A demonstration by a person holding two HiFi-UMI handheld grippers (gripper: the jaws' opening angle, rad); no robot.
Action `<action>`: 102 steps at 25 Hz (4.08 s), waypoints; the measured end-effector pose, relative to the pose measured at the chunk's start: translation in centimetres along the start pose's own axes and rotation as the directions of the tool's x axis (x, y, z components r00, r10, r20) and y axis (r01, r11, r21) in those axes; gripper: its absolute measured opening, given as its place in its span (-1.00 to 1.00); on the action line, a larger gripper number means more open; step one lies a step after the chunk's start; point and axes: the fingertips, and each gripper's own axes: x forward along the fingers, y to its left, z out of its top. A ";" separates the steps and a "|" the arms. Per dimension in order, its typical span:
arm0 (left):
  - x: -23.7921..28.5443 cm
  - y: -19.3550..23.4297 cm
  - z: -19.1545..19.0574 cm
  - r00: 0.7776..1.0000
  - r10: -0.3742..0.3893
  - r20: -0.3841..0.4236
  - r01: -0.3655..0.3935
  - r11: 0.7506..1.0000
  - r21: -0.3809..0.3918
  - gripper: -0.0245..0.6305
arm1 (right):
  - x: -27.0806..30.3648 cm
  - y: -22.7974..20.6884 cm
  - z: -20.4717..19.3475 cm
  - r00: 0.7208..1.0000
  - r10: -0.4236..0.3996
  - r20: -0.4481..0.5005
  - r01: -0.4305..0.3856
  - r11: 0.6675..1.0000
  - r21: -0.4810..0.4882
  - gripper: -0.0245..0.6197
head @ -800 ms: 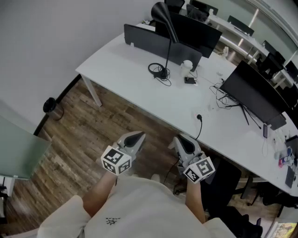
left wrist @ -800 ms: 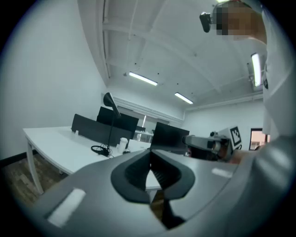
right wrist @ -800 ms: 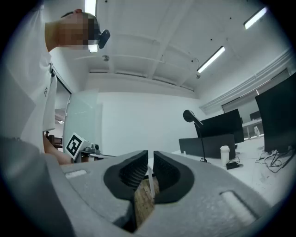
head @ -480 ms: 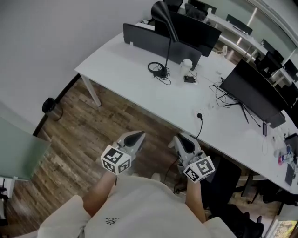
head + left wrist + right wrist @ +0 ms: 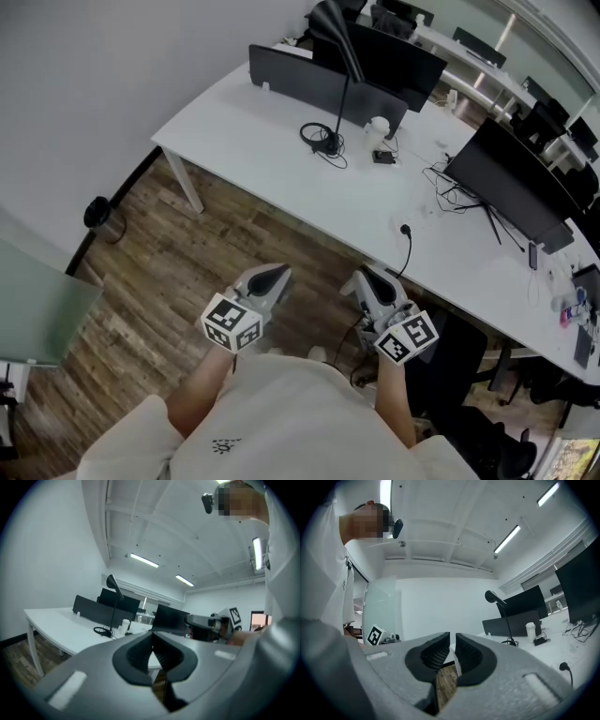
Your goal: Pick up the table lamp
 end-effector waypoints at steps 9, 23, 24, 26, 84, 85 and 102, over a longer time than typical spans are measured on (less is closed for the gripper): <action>-2.7 1.1 -1.0 1.000 0.004 -0.005 -0.004 1.000 0.005 -0.94 | 0.7 2.7 -1.0 1.000 0.012 -0.012 -0.013 0.999 -0.045 -0.81; -6.5 2.4 -2.0 0.999 0.031 -0.007 -0.031 0.999 -0.018 -0.94 | 1.6 4.2 -0.9 1.000 0.002 -0.001 -0.002 0.998 -0.060 -0.81; -6.6 2.6 -2.0 0.999 0.033 -0.008 -0.033 0.999 -0.017 -0.94 | 1.7 4.2 -0.9 1.000 0.002 0.001 -0.002 0.998 -0.062 -0.81; -6.5 2.9 -2.0 0.999 0.037 -0.008 -0.037 0.999 -0.014 -0.94 | 1.9 4.0 -1.0 1.000 0.003 0.005 -0.003 0.998 -0.063 -0.81; 29.2 15.1 3.6 0.995 0.070 -0.076 -0.070 0.998 0.001 -0.94 | 17.6 -30.6 2.3 0.993 0.115 0.014 -0.116 0.991 0.066 -0.81; 29.2 15.2 3.6 0.994 0.073 -0.078 -0.073 0.997 0.003 -0.94 | 17.7 -30.7 2.3 0.993 0.118 0.015 -0.118 0.991 0.064 -0.81; 32.5 18.9 5.1 0.996 0.061 -0.069 -0.059 0.998 0.029 -0.94 | 18.3 -33.1 2.5 0.998 0.036 0.046 -0.041 0.993 0.110 -0.81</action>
